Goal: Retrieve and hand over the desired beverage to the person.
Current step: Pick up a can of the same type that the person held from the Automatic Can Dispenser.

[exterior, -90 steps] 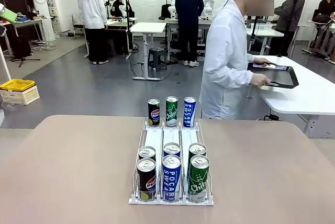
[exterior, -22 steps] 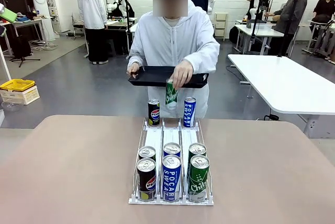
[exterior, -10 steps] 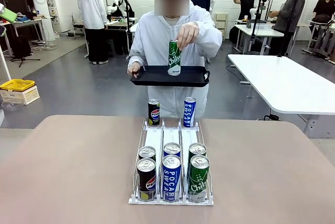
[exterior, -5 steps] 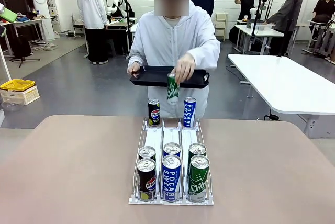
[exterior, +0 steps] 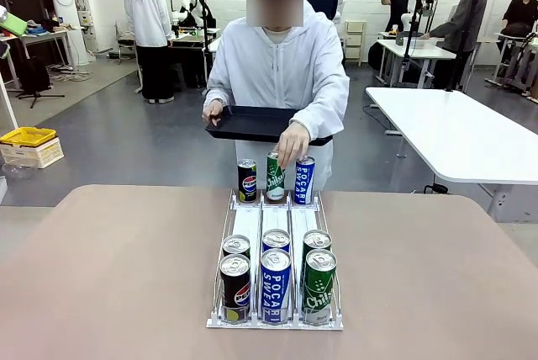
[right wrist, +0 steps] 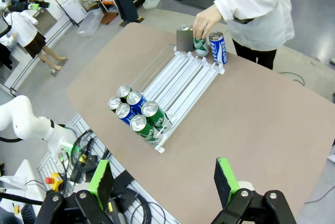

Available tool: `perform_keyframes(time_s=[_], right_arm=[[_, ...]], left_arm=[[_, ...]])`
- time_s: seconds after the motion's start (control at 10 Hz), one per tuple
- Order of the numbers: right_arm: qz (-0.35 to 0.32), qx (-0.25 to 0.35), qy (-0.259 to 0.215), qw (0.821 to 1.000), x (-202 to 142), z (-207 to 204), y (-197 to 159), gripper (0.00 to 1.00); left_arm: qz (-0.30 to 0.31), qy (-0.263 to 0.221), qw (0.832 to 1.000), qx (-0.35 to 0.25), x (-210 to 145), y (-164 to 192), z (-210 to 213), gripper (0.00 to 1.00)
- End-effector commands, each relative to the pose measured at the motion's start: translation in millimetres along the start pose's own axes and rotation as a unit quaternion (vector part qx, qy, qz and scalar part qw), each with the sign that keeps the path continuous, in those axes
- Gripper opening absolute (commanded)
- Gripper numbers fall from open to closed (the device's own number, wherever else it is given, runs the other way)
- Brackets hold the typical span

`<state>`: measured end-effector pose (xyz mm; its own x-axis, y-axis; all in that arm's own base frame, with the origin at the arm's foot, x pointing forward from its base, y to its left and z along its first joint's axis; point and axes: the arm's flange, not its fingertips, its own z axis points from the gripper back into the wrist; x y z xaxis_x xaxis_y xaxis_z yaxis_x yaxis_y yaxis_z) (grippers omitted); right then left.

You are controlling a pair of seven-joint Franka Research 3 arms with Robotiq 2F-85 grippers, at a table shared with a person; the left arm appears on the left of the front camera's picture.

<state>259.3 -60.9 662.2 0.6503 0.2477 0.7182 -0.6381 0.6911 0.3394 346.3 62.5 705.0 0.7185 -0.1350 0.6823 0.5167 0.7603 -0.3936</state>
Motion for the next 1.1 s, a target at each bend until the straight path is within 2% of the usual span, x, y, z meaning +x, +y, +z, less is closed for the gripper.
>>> perform_keyframes(time_s=[0.0, 1.0], right_arm=[[0.005, 0.009, -0.003, 1.0, 2.0, -1.4, 0.0, 1.0], [0.0, 0.0, 0.0, 1.0, 0.0, 0.0, 0.0, 1.0]], left_arm=[[-0.007, 0.001, 1.0, -0.002, 0.4, -0.1, 1.1, 1.0], [-0.007, 0.001, 1.0, -0.002, 0.4, -0.1, 1.1, 1.0]])
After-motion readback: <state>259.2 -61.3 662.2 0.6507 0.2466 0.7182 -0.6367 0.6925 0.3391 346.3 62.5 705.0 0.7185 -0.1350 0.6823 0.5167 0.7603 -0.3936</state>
